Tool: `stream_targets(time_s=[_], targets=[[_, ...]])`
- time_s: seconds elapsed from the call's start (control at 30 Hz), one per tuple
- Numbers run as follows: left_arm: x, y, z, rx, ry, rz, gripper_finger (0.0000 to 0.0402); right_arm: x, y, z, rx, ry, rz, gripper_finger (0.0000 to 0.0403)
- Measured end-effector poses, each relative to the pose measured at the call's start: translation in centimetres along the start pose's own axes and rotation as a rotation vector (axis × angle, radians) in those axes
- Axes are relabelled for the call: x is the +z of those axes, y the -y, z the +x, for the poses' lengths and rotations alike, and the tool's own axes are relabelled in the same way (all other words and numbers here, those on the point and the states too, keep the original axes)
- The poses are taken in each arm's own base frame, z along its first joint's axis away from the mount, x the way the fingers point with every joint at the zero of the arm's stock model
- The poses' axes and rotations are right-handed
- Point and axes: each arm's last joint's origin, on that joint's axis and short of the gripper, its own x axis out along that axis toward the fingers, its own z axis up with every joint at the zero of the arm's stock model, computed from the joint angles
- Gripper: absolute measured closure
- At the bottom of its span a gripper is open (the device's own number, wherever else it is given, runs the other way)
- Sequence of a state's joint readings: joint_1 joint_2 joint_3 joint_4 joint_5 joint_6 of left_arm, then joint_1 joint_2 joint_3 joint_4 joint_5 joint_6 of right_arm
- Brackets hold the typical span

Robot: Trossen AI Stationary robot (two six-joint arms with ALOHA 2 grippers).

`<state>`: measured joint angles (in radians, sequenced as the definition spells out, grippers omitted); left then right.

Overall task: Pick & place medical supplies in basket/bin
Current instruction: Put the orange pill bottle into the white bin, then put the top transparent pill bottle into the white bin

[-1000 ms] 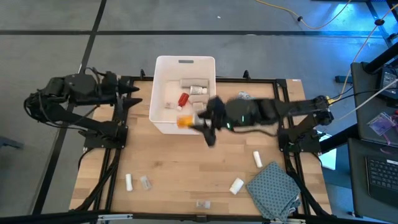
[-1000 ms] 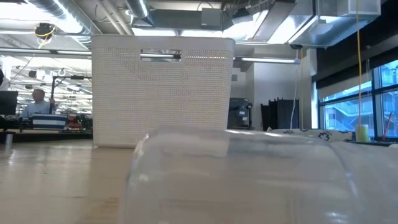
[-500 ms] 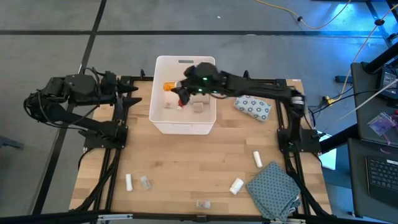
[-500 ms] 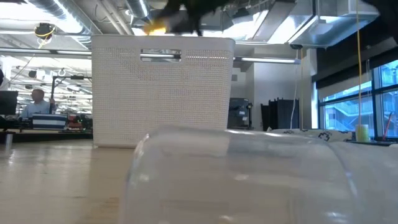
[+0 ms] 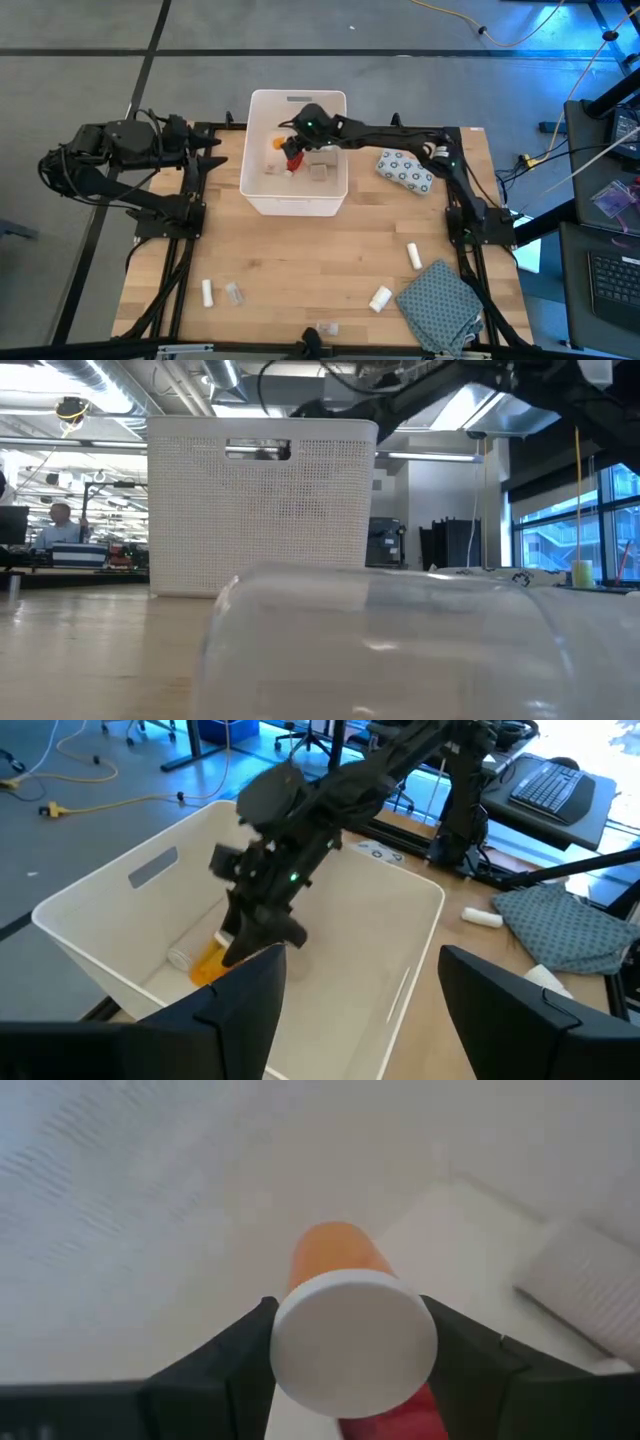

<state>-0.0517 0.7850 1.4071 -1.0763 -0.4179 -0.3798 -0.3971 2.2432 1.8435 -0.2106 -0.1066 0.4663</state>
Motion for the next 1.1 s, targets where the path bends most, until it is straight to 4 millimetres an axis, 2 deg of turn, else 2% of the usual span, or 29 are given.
stream_targets(time_s=[0.33,0.53,0.8,1.1], targets=[[0.0,0.0,0.0,0.0,0.0,0.0,0.0147,-1.5,1.9,2.4,-0.032,-0.027,0.007,0.019],[0.0,0.0,0.0,0.001,0.001,0.0,0.0146,-1.4,1.9,2.4,-0.051,-0.011,0.01,0.019],[0.0,0.0,0.0,0.001,0.0,0.0,0.0147,-1.5,1.8,2.4,0.041,-0.063,-0.01,0.0187],[0.0,0.0,0.0,0.007,0.003,0.0,0.0147,-1.4,1.8,2.4,0.043,-0.057,0.026,0.0128]])
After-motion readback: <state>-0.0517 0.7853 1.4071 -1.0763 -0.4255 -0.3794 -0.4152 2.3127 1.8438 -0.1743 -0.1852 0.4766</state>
